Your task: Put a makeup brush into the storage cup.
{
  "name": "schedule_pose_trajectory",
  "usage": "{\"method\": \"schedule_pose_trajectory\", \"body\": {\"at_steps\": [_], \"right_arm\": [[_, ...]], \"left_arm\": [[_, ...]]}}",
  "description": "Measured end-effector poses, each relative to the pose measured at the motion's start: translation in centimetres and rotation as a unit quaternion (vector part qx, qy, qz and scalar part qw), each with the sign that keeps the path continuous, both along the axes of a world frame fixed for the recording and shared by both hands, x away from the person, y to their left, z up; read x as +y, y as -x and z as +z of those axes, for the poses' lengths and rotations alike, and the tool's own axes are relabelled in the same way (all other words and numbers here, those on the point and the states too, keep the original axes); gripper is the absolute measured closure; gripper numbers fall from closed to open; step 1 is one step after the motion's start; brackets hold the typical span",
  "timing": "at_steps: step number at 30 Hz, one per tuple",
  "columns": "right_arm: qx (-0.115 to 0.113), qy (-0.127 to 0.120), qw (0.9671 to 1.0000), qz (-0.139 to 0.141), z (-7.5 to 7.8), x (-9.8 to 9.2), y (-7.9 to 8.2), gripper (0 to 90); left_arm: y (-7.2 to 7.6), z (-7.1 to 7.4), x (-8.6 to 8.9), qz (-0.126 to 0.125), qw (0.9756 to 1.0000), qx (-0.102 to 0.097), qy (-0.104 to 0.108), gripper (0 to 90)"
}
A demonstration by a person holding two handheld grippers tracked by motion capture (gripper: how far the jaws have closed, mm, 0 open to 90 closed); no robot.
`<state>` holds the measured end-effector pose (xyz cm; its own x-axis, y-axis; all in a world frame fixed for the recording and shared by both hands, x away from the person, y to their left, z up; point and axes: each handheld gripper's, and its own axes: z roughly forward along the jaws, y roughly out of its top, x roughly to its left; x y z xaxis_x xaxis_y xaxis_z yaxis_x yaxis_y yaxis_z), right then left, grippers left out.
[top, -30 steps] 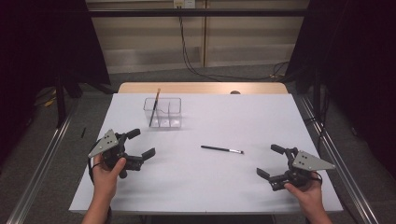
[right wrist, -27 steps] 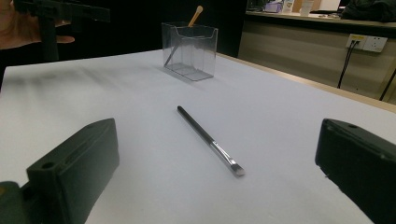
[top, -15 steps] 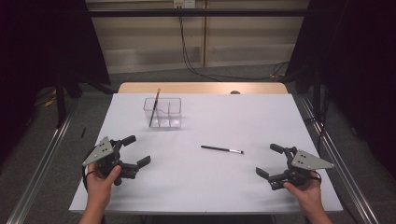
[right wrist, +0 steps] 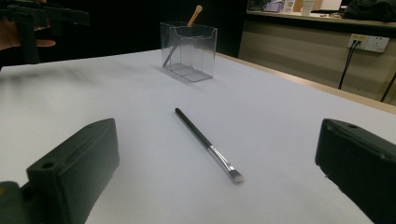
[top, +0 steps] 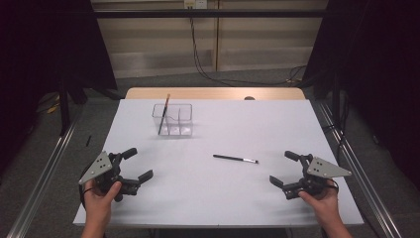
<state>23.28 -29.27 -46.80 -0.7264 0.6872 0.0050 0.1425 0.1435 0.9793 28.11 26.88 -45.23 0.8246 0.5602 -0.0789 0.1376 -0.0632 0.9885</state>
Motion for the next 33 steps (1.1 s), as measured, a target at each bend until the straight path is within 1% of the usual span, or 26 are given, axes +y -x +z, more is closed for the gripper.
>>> {"method": "schedule_pose_trajectory", "body": {"at_steps": [2,6,7,8,9,10,12,15,21,23,24,26,30,32,33], "right_arm": [[-0.001,-0.001,1.0,-0.003,-0.01,-0.13,0.04,0.0],[-0.001,-0.006,1.0,-0.006,0.03,-0.37,-0.02,0.0],[-0.002,-0.007,1.0,-0.006,0.05,-0.4,-0.01,0.0],[-0.001,-0.007,1.0,-0.007,0.05,-0.44,0.02,0.0],[-0.001,-0.005,1.0,-0.007,0.03,-0.49,0.01,0.0],[0.0,-0.007,0.9999,-0.008,0.05,-0.54,0.0,0.0],[0.0,-0.011,0.9999,-0.012,0.09,-0.62,-0.09,0.0],[0.001,-0.013,0.9998,-0.015,0.05,-0.68,-0.3,0.0],[0.006,-0.009,0.9997,-0.021,-0.08,-0.8,-0.34,0.0],[0.008,-0.011,0.9997,-0.022,-0.08,-0.72,-0.33,0.0],[0.008,-0.007,0.9997,-0.023,-0.04,-0.65,-0.32,0.0],[0.01,-0.008,0.9997,-0.021,-0.01,-0.58,-0.33,0.0],[0.015,-0.015,0.9994,-0.027,-0.06,-0.64,-0.51,0.0],[0.019,-0.012,0.9994,-0.028,-0.1,-0.77,-0.56,0.0],[0.02,-0.007,0.9993,-0.03,-0.11,-0.85,-0.6,0.0]], "left_arm": [[0.09,0.04,0.0,-0.003,1.0,-0.002,0.0,0.7],[0.29,-0.24,0.04,-0.008,0.9999,-0.001,-0.01,0.6],[0.3,-0.26,0.11,-0.008,0.9998,-0.003,-0.016,0.6],[0.32,-0.27,0.14,-0.01,0.9999,-0.003,-0.013,0.3],[0.32,-0.32,0.15,-0.01,0.9999,-0.001,-0.004,0.3],[0.31,-0.37,0.13,-0.01,0.9999,0.001,-0.003,0.2],[0.34,-0.54,0.04,-0.014,0.9998,0.001,-0.011,0.3],[0.25,-0.7,-0.08,-0.017,0.9997,0.002,-0.015,0.3],[0.16,-0.63,-0.44,-0.021,0.9998,0.002,-0.007,0.3],[0.07,-0.59,-0.53,-0.023,0.9997,-0.001,-0.011,0.3],[0.02,-0.6,-0.57,-0.025,0.9997,0.0,-0.007,0.2],[-0.1,-0.66,-0.63,-0.026,0.9996,0.0,-0.007,0.2],[-0.23,-0.78,-0.76,-0.028,0.9996,0.001,-0.009,0.3],[-0.18,-0.7,-0.82,-0.027,0.9996,0.001,-0.007,0.3],[-0.16,-0.68,-0.83,-0.028,0.9996,0.0,-0.006,0.3]]}}
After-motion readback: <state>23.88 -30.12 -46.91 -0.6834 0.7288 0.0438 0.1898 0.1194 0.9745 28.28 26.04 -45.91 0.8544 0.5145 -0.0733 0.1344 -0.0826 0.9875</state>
